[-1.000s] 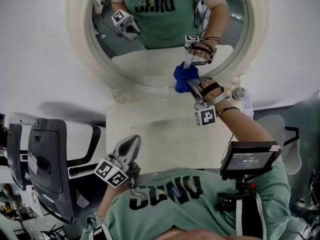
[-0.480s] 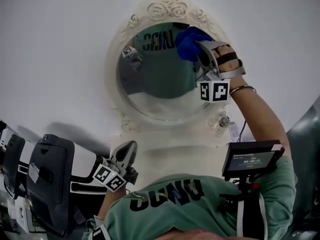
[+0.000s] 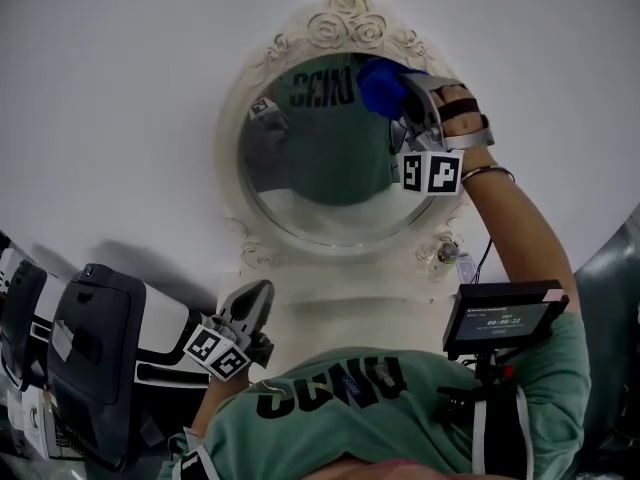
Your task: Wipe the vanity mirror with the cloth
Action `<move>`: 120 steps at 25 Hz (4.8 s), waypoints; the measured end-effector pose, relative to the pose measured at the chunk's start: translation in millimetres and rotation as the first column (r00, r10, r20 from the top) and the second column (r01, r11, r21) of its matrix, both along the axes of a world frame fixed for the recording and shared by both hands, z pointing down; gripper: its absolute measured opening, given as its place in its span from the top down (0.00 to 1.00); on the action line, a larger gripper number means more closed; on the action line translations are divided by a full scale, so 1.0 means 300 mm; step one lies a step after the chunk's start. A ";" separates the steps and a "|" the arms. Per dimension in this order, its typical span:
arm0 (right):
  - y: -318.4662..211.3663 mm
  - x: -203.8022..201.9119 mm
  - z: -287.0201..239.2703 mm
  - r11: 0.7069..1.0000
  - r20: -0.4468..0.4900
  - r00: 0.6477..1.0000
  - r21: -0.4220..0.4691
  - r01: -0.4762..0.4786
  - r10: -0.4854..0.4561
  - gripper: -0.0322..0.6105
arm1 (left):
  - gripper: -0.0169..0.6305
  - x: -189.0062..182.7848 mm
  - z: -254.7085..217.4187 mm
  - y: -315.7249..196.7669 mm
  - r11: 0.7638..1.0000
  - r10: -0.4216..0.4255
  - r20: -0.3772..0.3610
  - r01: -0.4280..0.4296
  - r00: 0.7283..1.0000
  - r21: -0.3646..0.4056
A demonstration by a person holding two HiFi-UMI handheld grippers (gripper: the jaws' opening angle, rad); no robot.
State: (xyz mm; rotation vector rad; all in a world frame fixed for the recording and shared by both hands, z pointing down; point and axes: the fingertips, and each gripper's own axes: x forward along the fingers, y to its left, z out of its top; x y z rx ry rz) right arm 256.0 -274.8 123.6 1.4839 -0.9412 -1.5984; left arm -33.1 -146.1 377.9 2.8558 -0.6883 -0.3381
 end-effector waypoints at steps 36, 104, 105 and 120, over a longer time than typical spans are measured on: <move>0.044 0.070 1.082 0.851 0.044 0.998 -0.526 -0.011 0.040 0.88 | 0.96 0.045 0.206 0.094 0.977 0.056 0.083 -0.038 0.995 -0.210; 0.044 0.175 1.013 0.848 0.066 0.986 -0.521 -0.098 0.155 0.87 | 0.96 0.082 0.133 0.075 0.986 0.088 0.032 -0.082 0.996 -0.146; 0.025 0.167 0.930 0.871 0.065 0.988 -0.482 -0.095 0.144 0.87 | 0.96 0.077 0.116 0.060 0.989 0.083 0.023 -0.079 0.996 -0.128; -0.041 0.154 0.182 0.974 -0.068 0.981 -0.120 -0.191 0.184 0.87 | 0.96 -0.033 -0.016 0.019 1.000 0.009 -0.061 -0.008 0.998 0.006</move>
